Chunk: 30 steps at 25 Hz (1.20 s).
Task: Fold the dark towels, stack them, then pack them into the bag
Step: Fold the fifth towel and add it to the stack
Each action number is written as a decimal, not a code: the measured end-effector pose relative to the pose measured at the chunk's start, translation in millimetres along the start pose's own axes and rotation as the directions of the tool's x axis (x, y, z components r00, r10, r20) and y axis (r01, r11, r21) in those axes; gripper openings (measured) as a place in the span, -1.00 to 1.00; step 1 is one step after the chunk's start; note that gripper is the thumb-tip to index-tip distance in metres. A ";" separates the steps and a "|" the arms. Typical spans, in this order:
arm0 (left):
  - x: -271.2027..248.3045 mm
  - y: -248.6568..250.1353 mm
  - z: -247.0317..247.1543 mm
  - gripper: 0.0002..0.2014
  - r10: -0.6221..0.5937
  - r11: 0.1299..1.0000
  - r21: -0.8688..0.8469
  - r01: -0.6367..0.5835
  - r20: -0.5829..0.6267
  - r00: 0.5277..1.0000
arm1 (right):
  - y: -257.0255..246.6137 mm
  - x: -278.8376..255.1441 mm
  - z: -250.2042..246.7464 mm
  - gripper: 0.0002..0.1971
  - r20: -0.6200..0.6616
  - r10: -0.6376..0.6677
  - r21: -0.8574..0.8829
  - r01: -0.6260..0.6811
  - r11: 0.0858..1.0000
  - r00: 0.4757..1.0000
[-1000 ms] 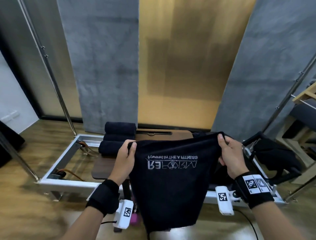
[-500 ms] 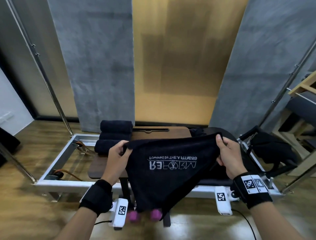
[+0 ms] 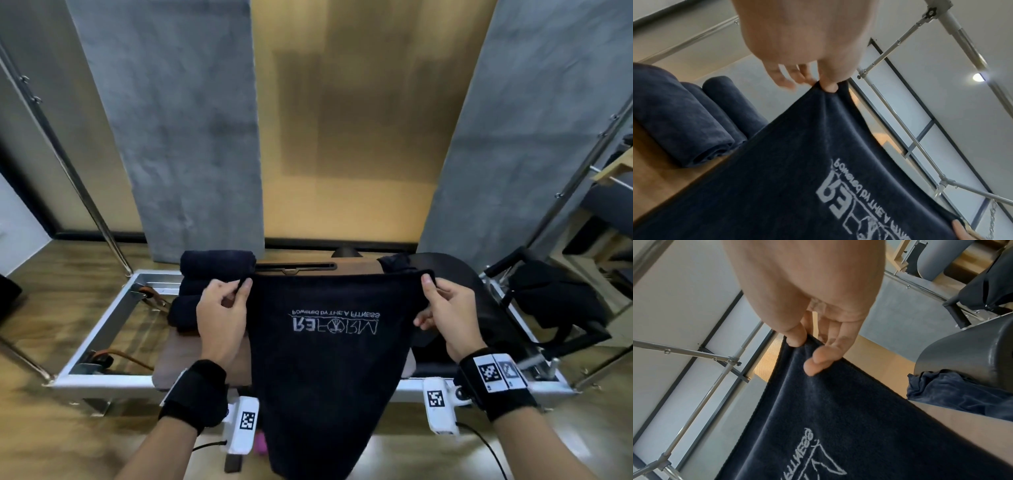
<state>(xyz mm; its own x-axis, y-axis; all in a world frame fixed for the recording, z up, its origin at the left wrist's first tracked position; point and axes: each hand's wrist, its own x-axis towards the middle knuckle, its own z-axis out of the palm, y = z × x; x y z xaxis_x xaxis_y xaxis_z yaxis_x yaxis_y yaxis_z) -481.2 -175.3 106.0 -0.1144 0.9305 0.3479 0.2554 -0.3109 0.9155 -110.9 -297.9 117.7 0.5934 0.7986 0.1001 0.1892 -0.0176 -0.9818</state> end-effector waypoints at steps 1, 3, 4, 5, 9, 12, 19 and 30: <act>11.0 -4.5 7.6 -0.80 -0.045 0.998 0.034 0.047 -0.048 0.998 | 3.3 13.8 6.5 -0.46 0.005 0.030 0.027 -0.030 0.999 1.000; 33.0 -15.2 26.5 -0.85 -0.169 0.986 -0.013 0.168 -0.075 0.983 | 9.4 43.3 22.1 -0.48 0.006 0.075 0.072 -0.075 0.995 0.997; 44.2 -21.0 37.5 -0.84 -0.247 0.967 -0.079 0.243 -0.053 0.967 | 12.5 58.2 30.9 -0.50 0.002 0.093 0.102 -0.093 0.990 0.996; 55.4 -26.4 49.4 -0.82 -0.332 0.935 -0.143 0.325 -0.022 0.943 | 18.1 74.4 39.2 -0.53 -0.005 0.111 0.125 -0.110 0.986 0.994; 97.3 -44.8 97.3 -0.79 -0.564 0.769 -0.333 0.546 0.049 0.825 | 47.0 138.1 68.8 -0.61 -0.023 0.212 0.132 -0.208 0.969 0.977; 131.2 -63.7 134.2 -0.79 -0.636 0.708 -0.387 0.591 0.013 0.772 | 69.7 185.3 86.5 -0.61 -0.038 0.300 0.103 -0.295 0.950 0.953; 175.7 -124.2 204.6 -0.80 -0.726 0.671 -0.321 0.668 -0.104 0.679 | 118.2 259.7 117.8 -0.80 -0.068 0.466 -0.041 -0.469 0.882 0.882; 143.6 -143.8 210.0 -0.53 -0.590 0.802 -0.083 0.592 0.042 0.806 | 150.8 246.7 131.8 -0.70 -0.105 0.336 0.063 -0.331 0.941 0.936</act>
<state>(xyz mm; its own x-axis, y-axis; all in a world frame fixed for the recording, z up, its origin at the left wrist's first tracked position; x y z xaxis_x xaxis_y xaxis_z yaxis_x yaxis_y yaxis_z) -332.7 43.7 -18.1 -0.2026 0.9417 -0.2686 0.0577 0.2853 0.9567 -39.0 -24.2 -27.0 0.7008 0.6787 -0.2198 -0.0676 -0.2435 -0.9675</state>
